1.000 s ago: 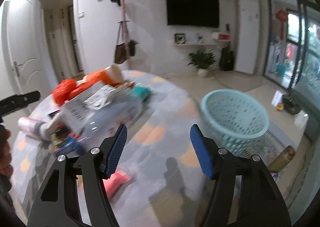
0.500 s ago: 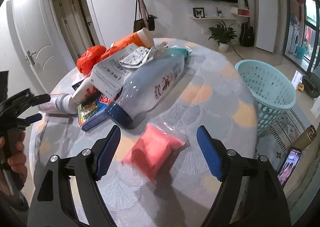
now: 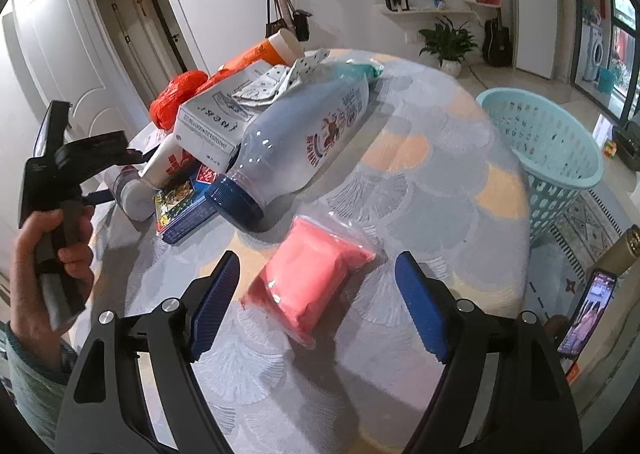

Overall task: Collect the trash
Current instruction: 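Grasp the white can with the left tool while the right tool grasps the pink packet, then carry both items over the blue basket and open both tools to drop them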

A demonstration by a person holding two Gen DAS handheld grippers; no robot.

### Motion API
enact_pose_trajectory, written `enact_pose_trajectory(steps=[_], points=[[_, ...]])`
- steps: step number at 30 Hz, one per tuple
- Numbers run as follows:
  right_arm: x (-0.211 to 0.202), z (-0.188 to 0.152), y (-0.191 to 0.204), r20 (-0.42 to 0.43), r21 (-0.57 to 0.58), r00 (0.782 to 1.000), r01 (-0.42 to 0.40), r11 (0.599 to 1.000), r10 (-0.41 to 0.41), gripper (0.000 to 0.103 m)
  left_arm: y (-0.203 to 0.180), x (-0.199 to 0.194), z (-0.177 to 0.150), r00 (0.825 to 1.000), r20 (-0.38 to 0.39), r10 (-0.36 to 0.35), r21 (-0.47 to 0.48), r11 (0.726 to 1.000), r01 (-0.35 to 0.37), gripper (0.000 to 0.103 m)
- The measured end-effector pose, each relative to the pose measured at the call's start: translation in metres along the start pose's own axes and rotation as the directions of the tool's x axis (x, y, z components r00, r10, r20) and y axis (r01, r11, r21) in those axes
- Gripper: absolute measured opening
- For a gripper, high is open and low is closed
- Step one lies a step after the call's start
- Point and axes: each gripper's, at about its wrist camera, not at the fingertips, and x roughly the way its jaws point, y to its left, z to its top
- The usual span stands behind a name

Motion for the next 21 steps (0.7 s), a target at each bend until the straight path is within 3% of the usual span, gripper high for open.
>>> enact_pose_trajectory(steps=[3,7,11,12,16,21], points=[[0.008,0.001,0.004,-0.042,0.015,0.999,0.008,1.0,-0.007,0.076,-0.005,-0.006,-0.006,1.0,0.0,-0.024,0.055,0.998,0.024,0.057],[0.01,-0.001,0.011,-0.051,-0.015,0.998,0.044,0.999,-0.045,0.075,-0.004,-0.019,-0.022,0.996,-0.009,-0.09,0.114,0.989,0.09,0.051],[0.009,-0.004,0.015,-0.05,-0.046,0.995,0.08,0.996,-0.083,0.04,0.003,-0.039,-0.044,0.984,0.0,-0.18,0.133,0.975,0.178,0.05],[0.008,-0.005,0.016,-0.049,-0.057,0.995,0.084,0.995,-0.087,0.038,0.005,-0.046,-0.049,0.98,0.013,-0.198,0.136,0.972,0.194,0.05],[0.003,-0.002,0.011,-0.019,-0.064,0.996,0.08,0.995,-0.082,0.036,0.007,-0.073,-0.063,0.965,0.052,-0.257,0.148,0.958,0.247,0.049],[-0.022,0.017,-0.003,0.095,-0.043,0.991,0.099,0.994,-0.095,0.036,-0.013,-0.119,-0.067,0.932,0.135,-0.337,0.198,0.931,0.308,0.047]])
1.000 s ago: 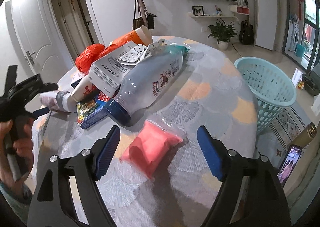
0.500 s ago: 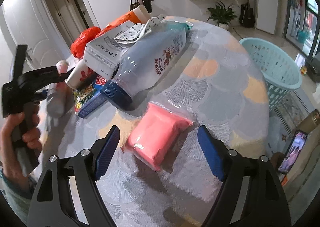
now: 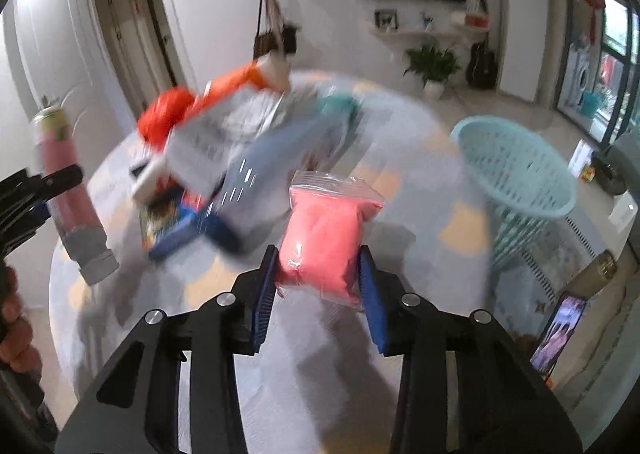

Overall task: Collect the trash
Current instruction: 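Carry both items over the blue basket and open both tools to drop them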

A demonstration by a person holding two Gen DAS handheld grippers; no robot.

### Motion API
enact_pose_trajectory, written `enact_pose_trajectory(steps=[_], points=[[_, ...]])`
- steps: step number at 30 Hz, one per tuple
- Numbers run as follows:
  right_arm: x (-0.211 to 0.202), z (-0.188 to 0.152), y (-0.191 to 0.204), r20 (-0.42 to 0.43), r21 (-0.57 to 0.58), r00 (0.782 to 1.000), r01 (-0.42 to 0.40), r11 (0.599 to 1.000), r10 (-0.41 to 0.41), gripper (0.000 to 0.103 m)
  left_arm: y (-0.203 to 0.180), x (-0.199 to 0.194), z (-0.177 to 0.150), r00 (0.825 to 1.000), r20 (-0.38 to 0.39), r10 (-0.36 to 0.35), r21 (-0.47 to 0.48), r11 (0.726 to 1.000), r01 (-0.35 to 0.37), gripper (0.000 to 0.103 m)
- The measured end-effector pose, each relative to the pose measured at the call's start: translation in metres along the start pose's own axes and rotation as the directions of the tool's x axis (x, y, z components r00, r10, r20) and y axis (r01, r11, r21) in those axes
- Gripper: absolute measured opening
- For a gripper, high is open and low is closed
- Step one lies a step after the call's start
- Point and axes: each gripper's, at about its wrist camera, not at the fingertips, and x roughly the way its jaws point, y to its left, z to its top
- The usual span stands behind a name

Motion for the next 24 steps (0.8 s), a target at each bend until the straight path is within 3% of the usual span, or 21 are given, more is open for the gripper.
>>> enact_pose_trajectory(steps=[7,11,17,24], points=[[-0.026,0.041,-0.048,0.139,0.077,0.989,0.039,0.996,-0.05,0.036,-0.068,-0.02,0.016,0.992,0.061,-0.112,0.093,0.99,0.106,0.047],[-0.026,0.062,-0.09,0.175,0.15,0.98,0.071,0.986,-0.097,0.036,-0.13,-0.007,0.029,0.98,0.047,-0.193,0.186,0.966,0.182,0.047],[-0.012,0.082,-0.165,0.195,0.25,0.958,0.156,0.956,-0.208,0.036,-0.221,0.054,0.035,0.957,-0.041,-0.286,0.27,0.919,0.286,0.047],[0.038,0.08,-0.253,0.113,0.368,0.955,0.216,0.904,-0.274,0.036,-0.306,0.165,0.018,0.926,-0.16,-0.343,0.269,0.887,0.375,0.047]])
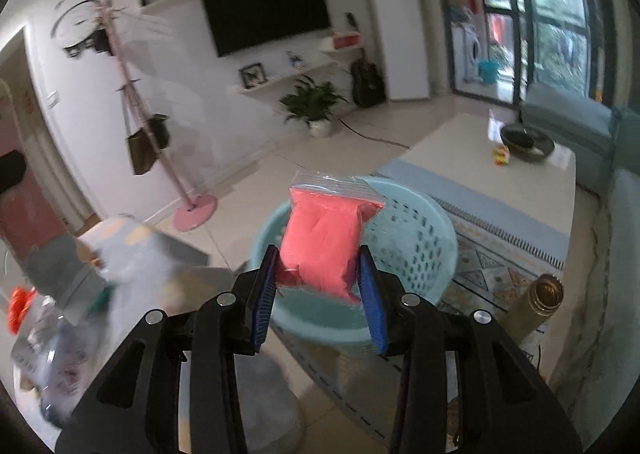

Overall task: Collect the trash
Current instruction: 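Carry both items over the blue basket and open both tools to drop them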

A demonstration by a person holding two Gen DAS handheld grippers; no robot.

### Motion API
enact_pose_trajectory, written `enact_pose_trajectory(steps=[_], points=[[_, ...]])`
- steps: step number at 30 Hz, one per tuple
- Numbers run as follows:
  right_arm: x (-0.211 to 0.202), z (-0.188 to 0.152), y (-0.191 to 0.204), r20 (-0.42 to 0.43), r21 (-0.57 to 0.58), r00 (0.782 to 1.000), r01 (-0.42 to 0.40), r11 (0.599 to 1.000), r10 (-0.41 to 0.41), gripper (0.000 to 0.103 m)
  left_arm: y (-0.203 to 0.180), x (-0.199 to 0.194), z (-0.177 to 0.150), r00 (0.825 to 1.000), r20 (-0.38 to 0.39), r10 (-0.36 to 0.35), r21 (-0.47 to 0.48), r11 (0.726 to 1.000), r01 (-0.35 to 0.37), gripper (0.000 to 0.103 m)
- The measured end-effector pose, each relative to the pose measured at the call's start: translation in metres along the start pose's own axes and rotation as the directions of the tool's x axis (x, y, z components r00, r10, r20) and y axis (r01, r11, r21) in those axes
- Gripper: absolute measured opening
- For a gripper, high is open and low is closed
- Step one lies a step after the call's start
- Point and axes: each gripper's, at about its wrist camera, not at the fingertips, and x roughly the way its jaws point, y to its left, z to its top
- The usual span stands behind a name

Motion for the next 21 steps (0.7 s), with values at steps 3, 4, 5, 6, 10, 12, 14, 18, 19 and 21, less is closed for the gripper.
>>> enact_pose_trajectory(steps=[3,4,5,6,10,12,14,18,19,21], points=[[0.026,0.0,-0.014,-0.033,0.028,0.999,0.025,0.999,-0.024,0.036,-0.009,0.056,-0.003,0.998,-0.064,-0.001,0.007,1.0,0.001,0.047],[0.037,-0.001,-0.019,-0.047,0.037,0.998,0.037,0.999,-0.035,0.036,-0.011,0.072,-0.006,0.997,-0.083,0.005,0.011,1.0,-0.004,0.047],[0.046,-0.004,-0.024,-0.061,0.043,0.997,0.047,0.998,-0.045,0.036,-0.012,0.092,-0.009,0.994,-0.109,0.01,0.019,1.0,-0.008,0.047],[0.055,-0.009,-0.028,-0.073,0.049,0.996,0.057,0.997,-0.053,0.036,-0.013,0.106,-0.012,0.992,-0.127,0.017,0.022,1.0,-0.014,0.047],[0.085,-0.018,-0.041,-0.133,0.067,0.988,0.081,0.994,-0.071,0.036,-0.01,0.157,-0.02,0.976,-0.216,0.039,0.031,0.999,-0.033,0.047],[0.096,-0.02,-0.047,-0.158,0.072,0.985,0.082,0.994,-0.07,0.037,-0.006,0.174,-0.024,0.967,-0.248,0.051,0.033,0.998,-0.044,0.047],[0.106,-0.021,-0.051,-0.171,0.065,0.982,0.09,0.994,-0.078,0.038,-0.003,0.185,-0.027,0.963,-0.263,0.058,0.039,0.998,-0.049,0.047],[0.113,-0.02,-0.053,-0.192,0.047,0.979,0.077,0.996,-0.067,0.039,0.005,0.198,-0.029,0.955,-0.293,0.051,0.024,0.999,-0.046,0.049],[0.113,-0.019,-0.053,-0.192,0.045,0.979,0.076,0.996,-0.066,0.041,0.006,0.198,-0.028,0.955,-0.291,0.054,0.023,0.999,-0.05,0.051],[0.111,-0.015,-0.055,-0.186,0.049,0.981,0.071,0.996,-0.061,0.057,0.008,0.198,-0.026,0.959,-0.279,0.053,0.019,0.999,-0.05,0.057]])
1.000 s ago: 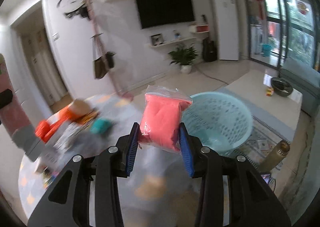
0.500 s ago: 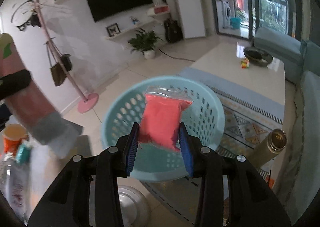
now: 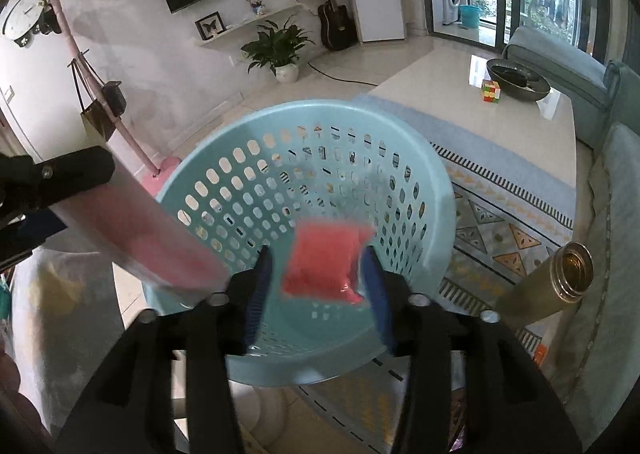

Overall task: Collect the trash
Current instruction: 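Carry both items over the blue basket and open both tools to drop them, then grasp the red plastic bag with the left tool while the right tool grasps the clear bottle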

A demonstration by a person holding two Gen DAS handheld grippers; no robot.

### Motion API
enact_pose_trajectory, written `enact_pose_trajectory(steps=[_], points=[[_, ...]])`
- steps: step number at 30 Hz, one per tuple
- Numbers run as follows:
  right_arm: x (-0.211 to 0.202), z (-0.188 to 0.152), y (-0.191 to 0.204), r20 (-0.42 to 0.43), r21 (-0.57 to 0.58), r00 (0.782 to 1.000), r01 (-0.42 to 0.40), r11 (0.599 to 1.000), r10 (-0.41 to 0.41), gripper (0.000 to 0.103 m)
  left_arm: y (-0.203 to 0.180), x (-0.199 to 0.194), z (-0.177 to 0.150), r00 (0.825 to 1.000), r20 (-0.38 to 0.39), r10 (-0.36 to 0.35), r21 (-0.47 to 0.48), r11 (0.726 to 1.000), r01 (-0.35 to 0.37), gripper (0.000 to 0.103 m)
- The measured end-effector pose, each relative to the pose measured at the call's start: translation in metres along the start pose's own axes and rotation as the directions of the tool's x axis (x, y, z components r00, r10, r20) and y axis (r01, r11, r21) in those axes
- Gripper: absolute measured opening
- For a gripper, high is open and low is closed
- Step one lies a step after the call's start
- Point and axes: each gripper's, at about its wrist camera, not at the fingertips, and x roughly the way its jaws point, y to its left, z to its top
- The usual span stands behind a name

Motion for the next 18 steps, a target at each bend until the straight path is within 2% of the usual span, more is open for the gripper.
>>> enact_pose_trajectory(steps=[3,7,10,13,18], points=[[-0.007,0.002,-0.003,0.021,-0.002,1.0,0.0,1.0,0.0,0.06,-0.002,-0.018,-0.004,0.999,0.032,-0.017,-0.012,1.0,0.017,0.063],[-0.026,0.003,-0.006,0.035,0.009,0.999,-0.031,0.999,0.03,0.06,-0.006,-0.045,-0.01,0.997,0.076,-0.032,-0.022,0.999,0.033,0.063],[-0.053,0.003,0.003,0.075,-0.024,0.996,-0.053,0.998,0.055,0.06,-0.012,-0.077,-0.017,0.99,0.134,-0.049,-0.022,0.998,0.052,0.063],[-0.084,0.0,0.021,0.122,-0.079,0.989,-0.077,0.994,0.087,0.06,-0.009,-0.115,-0.024,0.979,0.198,-0.056,-0.025,0.998,0.062,0.063],[-0.144,-0.012,0.061,0.204,-0.188,0.963,-0.14,0.972,0.178,0.06,0.002,-0.188,-0.04,0.947,0.316,-0.055,-0.034,0.997,0.069,0.063]])
